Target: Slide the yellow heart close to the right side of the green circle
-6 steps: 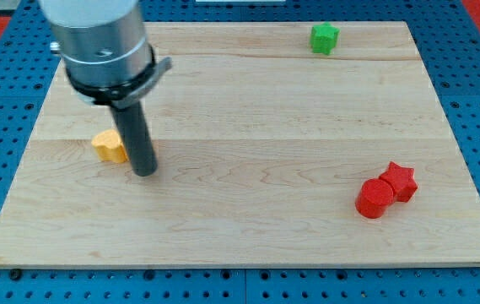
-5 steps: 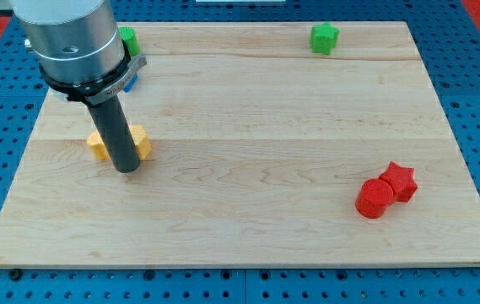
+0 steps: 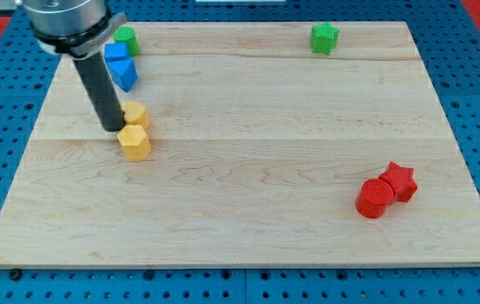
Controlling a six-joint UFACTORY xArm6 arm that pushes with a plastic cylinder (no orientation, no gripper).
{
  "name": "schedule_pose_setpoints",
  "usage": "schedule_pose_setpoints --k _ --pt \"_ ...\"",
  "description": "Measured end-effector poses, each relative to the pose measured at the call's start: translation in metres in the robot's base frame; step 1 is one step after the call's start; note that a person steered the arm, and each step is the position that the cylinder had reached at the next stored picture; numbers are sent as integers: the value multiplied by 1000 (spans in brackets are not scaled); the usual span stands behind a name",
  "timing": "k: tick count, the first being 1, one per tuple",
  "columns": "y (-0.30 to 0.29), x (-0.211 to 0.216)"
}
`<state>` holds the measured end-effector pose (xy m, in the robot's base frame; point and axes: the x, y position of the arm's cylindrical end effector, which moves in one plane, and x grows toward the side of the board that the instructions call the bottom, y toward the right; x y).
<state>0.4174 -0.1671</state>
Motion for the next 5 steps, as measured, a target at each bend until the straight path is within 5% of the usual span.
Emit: schedule_pose_setpoints --k 2,5 --pt "59 7" --pt "97 -63"
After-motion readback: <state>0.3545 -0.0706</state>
